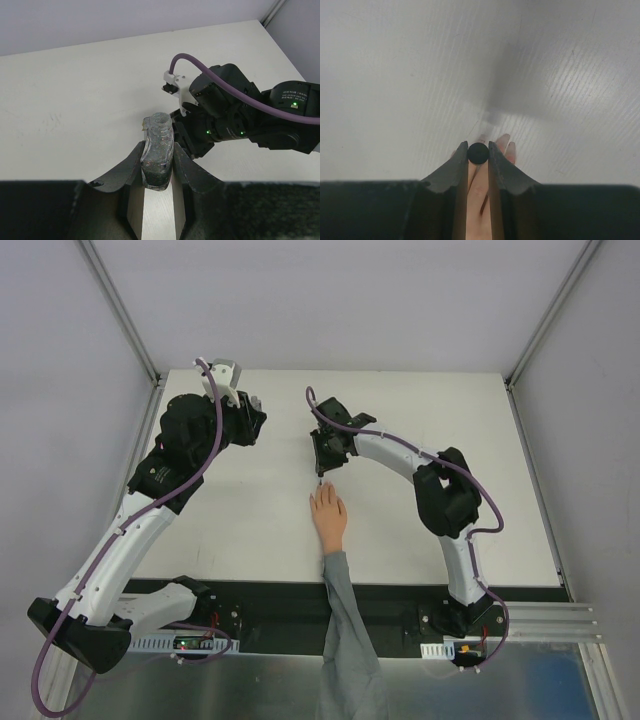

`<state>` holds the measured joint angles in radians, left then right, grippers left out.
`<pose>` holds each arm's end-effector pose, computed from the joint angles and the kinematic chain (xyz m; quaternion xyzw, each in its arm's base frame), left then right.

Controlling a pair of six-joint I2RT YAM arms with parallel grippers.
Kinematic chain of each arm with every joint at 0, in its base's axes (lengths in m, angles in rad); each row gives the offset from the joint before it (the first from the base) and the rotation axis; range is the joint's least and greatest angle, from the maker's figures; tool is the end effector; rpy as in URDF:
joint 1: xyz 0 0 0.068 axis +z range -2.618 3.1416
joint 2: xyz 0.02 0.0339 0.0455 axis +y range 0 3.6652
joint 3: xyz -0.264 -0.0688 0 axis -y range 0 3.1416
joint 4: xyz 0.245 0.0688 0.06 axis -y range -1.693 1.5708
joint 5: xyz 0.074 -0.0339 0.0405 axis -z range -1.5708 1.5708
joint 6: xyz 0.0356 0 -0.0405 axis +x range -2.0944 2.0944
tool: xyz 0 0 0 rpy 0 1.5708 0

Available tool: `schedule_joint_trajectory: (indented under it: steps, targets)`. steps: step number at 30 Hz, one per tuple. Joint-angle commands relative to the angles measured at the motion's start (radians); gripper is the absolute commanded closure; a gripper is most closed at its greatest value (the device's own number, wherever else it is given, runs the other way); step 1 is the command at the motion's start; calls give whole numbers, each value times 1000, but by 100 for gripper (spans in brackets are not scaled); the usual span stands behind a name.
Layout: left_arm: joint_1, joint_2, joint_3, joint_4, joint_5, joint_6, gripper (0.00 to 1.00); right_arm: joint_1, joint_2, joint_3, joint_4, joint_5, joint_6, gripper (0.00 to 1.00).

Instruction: Paint the nails

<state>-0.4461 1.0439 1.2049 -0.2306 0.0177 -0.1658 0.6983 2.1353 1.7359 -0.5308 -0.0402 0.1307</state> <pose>0.2061 -0.0993 0.4326 0.1081 0.7232 -0.2116 0.6484 0.3635 0.3070 0.2087 -0.2718 0.9092 0.1442 0.2804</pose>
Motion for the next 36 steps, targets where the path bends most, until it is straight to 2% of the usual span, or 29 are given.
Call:
schedule_joint_trajectory:
  steps: [1, 22, 36]
  targets:
    - [-5, 1, 35, 25, -1, 14, 100, 6, -31, 4, -12, -20, 18, 100]
    - [-5, -1, 35, 25, 2, 12, 100, 10, 34, 33, -5, -41, 32, 100]
    - [-5, -2, 33, 27, 1, 14, 100, 6, 41, 47, -21, 3, 23, 100]
